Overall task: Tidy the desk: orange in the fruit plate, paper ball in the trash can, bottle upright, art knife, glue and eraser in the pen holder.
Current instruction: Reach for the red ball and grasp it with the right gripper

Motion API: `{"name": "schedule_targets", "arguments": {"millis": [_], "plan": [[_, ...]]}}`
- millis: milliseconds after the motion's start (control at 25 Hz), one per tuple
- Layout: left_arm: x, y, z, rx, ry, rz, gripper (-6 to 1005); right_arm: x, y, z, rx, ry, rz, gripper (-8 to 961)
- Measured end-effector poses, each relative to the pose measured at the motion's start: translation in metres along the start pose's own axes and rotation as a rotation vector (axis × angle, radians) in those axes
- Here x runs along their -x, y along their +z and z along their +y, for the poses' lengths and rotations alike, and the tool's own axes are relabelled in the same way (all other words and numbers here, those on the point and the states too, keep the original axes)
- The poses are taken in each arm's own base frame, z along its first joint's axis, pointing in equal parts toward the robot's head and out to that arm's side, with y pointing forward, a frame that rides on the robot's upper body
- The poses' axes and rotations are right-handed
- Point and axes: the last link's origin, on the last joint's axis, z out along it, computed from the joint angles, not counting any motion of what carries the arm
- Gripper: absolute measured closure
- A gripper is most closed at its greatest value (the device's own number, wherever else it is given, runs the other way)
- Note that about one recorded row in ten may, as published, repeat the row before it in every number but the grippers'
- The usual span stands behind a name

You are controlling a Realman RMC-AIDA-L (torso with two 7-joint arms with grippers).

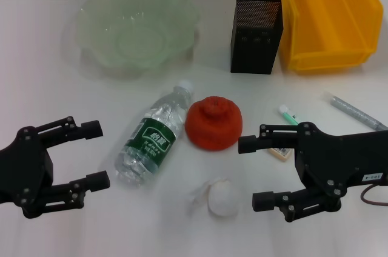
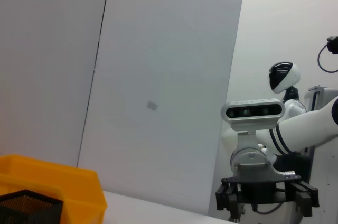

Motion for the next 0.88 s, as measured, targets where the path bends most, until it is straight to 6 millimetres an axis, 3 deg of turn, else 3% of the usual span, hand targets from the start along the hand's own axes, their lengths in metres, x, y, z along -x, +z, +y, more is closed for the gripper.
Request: {"name": "schedule_targets", "arguments": {"millis": [440, 640, 680, 720, 760, 800, 840, 880], "plan": [[0.001, -0.001, 0.000, 0.000, -0.004, -0.002, 213, 0.003, 0.000, -0.002, -0.007, -0.004, -0.007, 121], [0.000, 0.000, -0.001, 0.002, -0.001, -0.002, 213, 0.028, -0.005, -0.015, -0.038, 0.019, 0.016, 125], [0.000, 0.000, -0.001, 0.002, 0.001, -0.003, 213, 0.052, -0.010, -0.024, -0.067, 0.033, 0.089, 126], [-0.001, 0.000, -0.001, 0.002, 0.003, -0.004, 213, 0.052, -0.010, -0.024, -0.067, 0.033, 0.089, 126], [-0.001, 0.000, -0.001, 0.002, 0.003, -0.004, 213, 0.065, -0.012, -0.028, -0.089, 0.044, 0.141, 127], [-0.001, 0.001, -0.002, 0.003, 0.003, -0.005, 213, 0.094, -0.016, -0.033, -0.156, 0.050, 0.255, 128], [-0.001, 0.001, -0.002, 0.003, 0.003, -0.005, 213, 0.094, -0.016, -0.033, -0.156, 0.050, 0.255, 128], [-0.001, 0.000, -0.002, 0.003, 0.004, -0.005, 213, 0.117, -0.017, -0.035, -0.233, 0.054, 0.374, 129]]}}
